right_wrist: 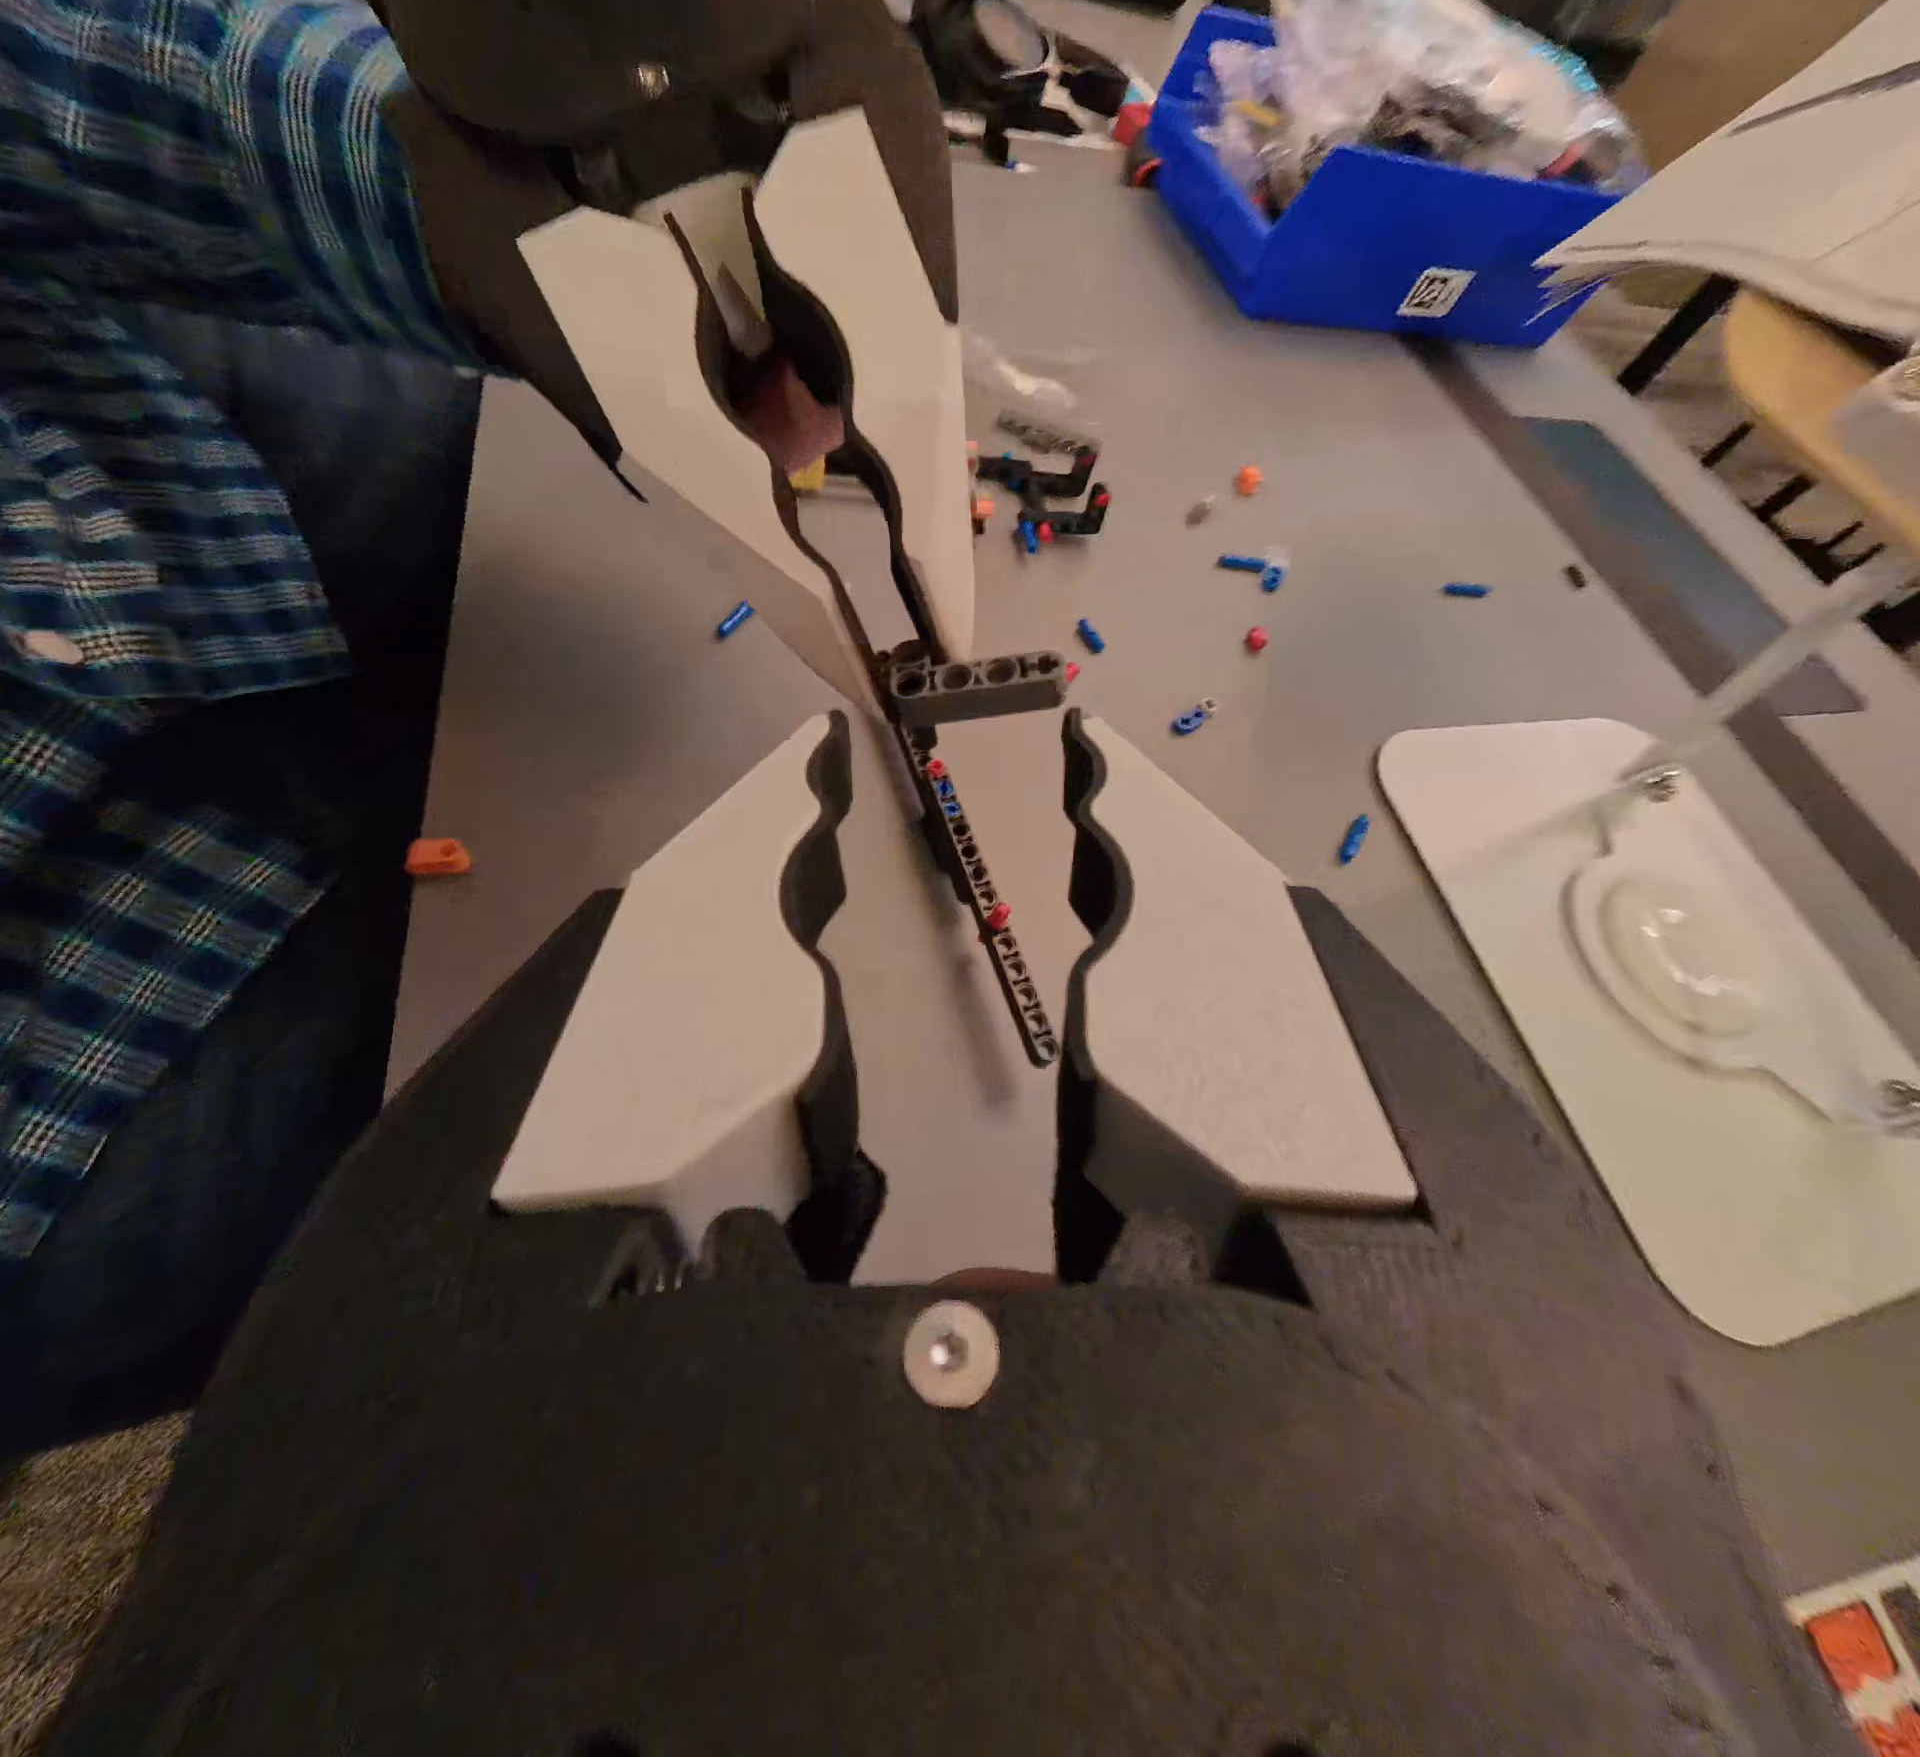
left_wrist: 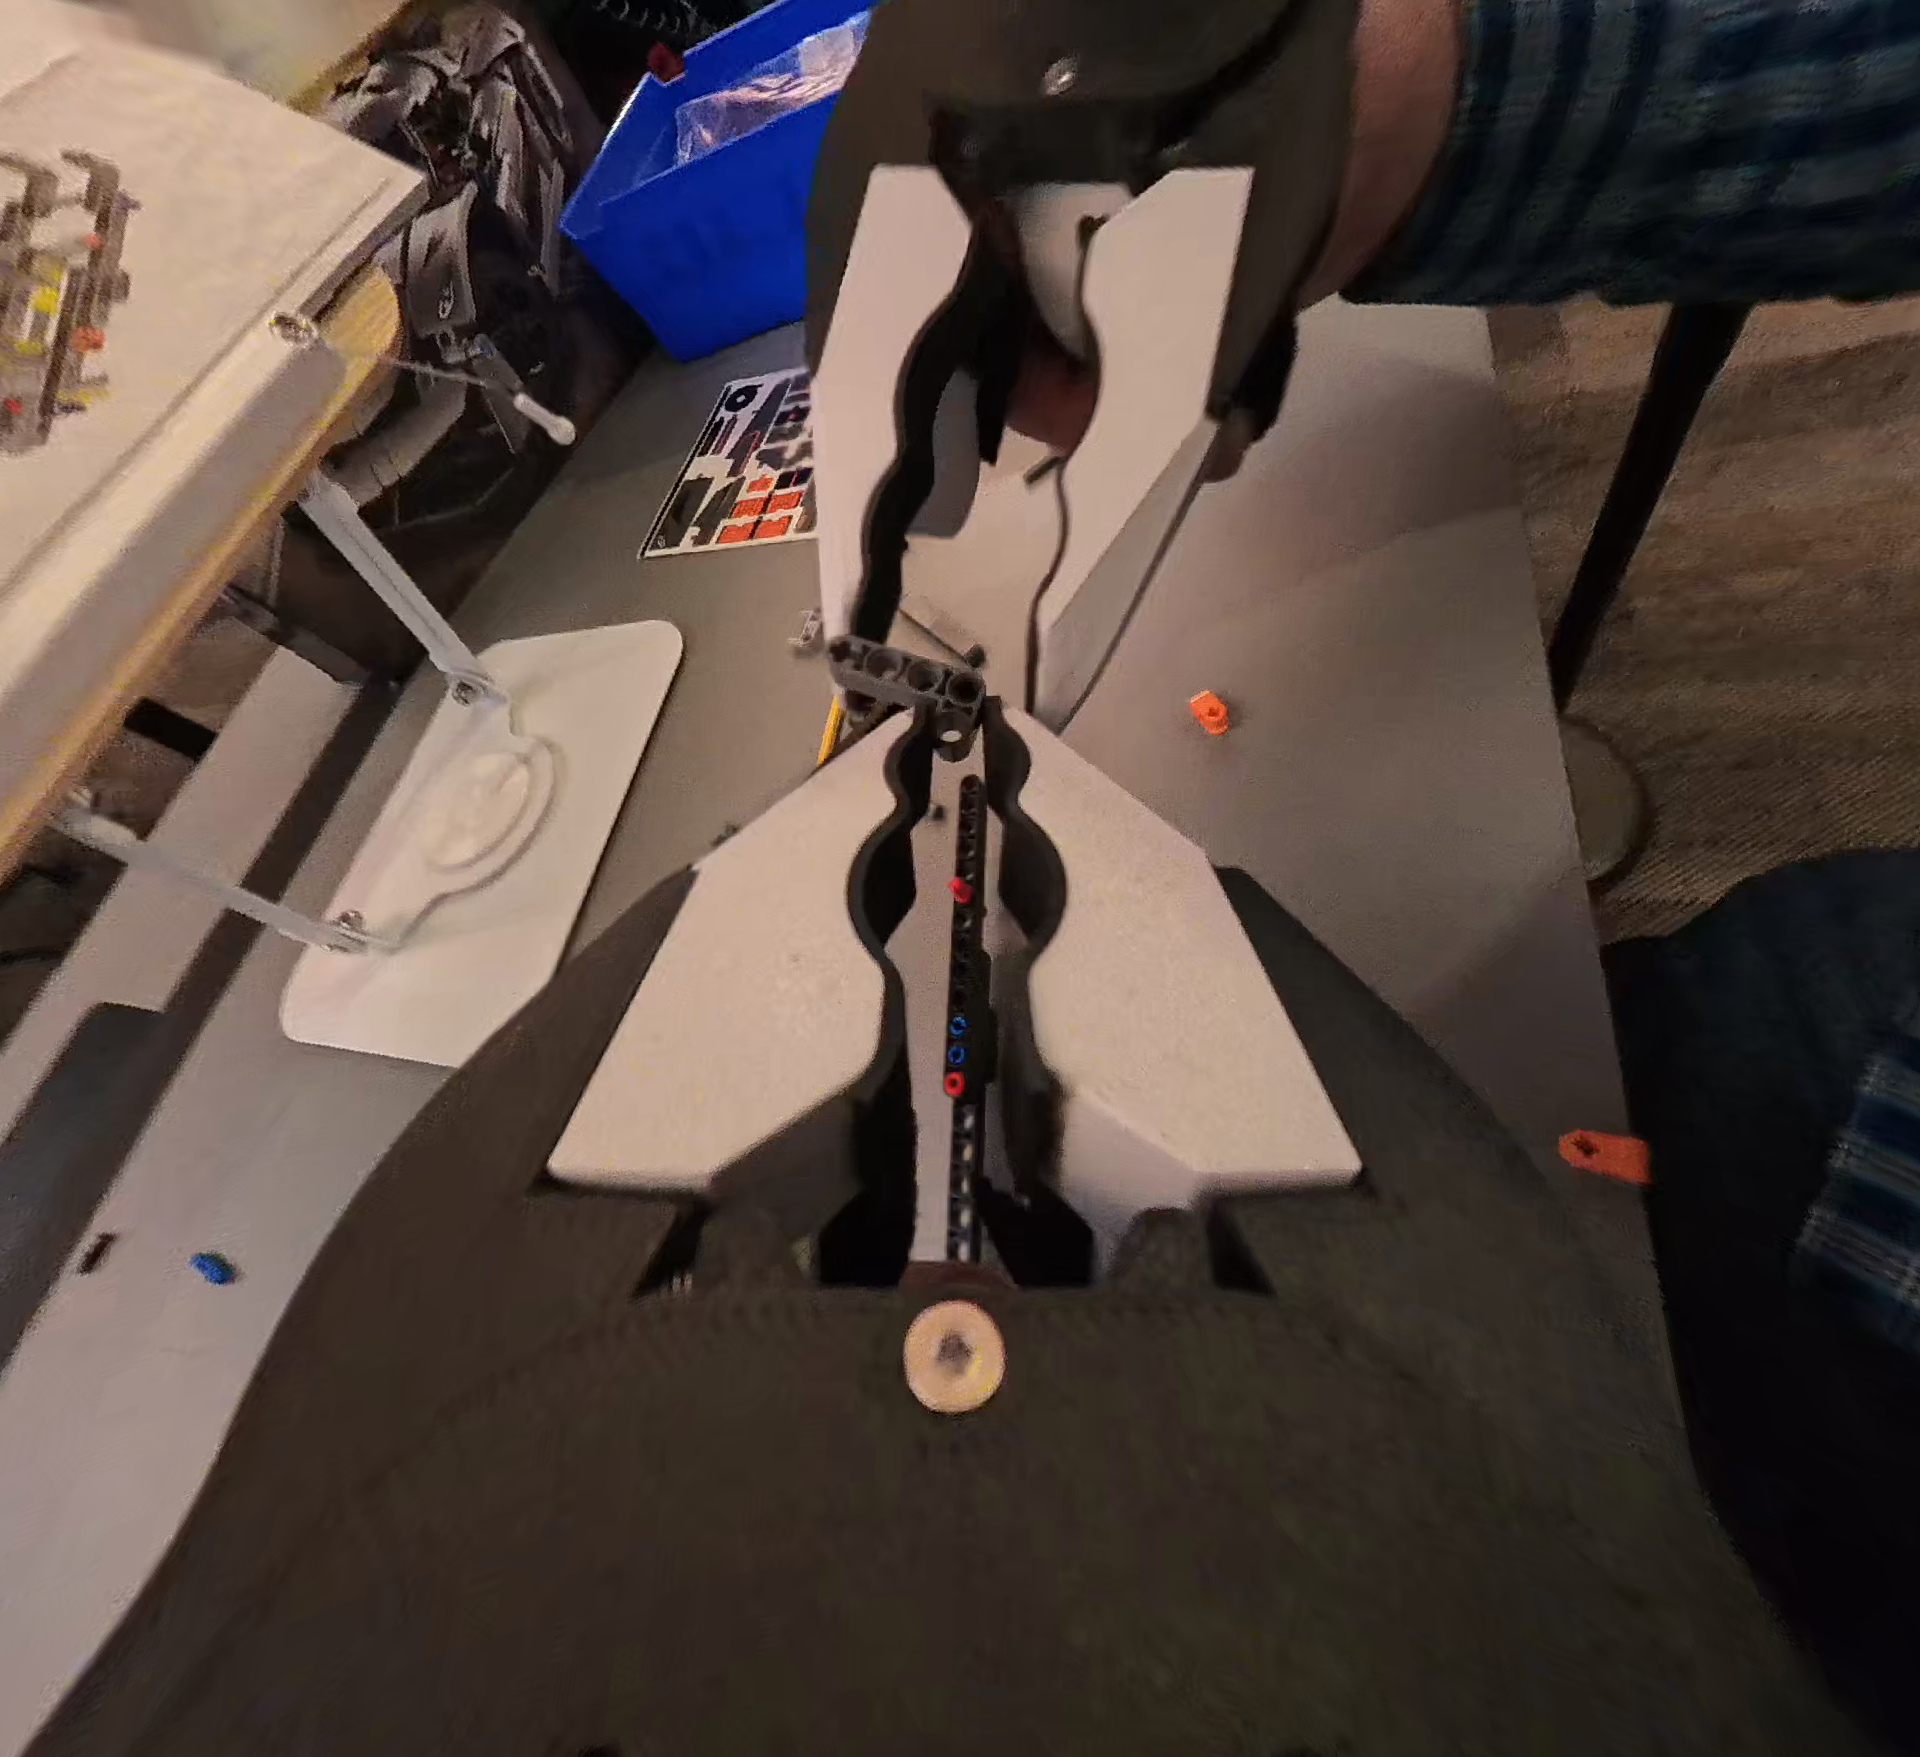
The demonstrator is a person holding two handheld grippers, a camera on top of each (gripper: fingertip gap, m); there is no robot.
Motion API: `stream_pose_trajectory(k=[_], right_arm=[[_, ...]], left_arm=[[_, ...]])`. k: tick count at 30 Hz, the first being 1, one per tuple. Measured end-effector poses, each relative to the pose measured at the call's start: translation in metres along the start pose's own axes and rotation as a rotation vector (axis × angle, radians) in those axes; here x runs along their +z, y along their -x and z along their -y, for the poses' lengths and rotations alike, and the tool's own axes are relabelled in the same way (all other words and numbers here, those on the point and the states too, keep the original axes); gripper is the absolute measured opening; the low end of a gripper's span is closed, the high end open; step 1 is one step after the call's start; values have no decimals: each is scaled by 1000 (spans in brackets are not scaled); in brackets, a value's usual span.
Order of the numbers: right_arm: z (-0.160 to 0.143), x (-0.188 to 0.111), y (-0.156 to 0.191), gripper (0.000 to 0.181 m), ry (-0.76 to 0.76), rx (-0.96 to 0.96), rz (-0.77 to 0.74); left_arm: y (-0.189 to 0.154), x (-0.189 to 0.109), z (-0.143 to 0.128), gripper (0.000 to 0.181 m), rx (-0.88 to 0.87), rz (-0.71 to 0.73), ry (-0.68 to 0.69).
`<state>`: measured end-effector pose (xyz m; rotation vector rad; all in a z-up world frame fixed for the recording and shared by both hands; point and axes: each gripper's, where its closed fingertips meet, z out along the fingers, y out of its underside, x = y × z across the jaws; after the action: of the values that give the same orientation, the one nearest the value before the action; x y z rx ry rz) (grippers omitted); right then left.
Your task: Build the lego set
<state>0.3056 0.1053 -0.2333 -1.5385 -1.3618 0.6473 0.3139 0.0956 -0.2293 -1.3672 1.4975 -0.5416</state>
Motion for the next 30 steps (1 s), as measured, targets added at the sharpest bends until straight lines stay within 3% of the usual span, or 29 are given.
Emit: stream_pose_trajectory(k=[4,13,18,23,30], right_arm=[[1,1,3,31,-17,-11,48],[1,-7,-1,27,-123,411,182],[2,-12,-3,27,-170,533,217],[-3,-3,-8,10,-163,621,225],[-20,6,-15,6,-145,692,237]], left_arm=[[-2,1,1,6,90,-1,40],[2,7,-1,5,239,80,96],[0,12,-7,6,287,98,137],[-1,21,-14,6,320,106,185],[3,30,-34,11,230,83,231]])
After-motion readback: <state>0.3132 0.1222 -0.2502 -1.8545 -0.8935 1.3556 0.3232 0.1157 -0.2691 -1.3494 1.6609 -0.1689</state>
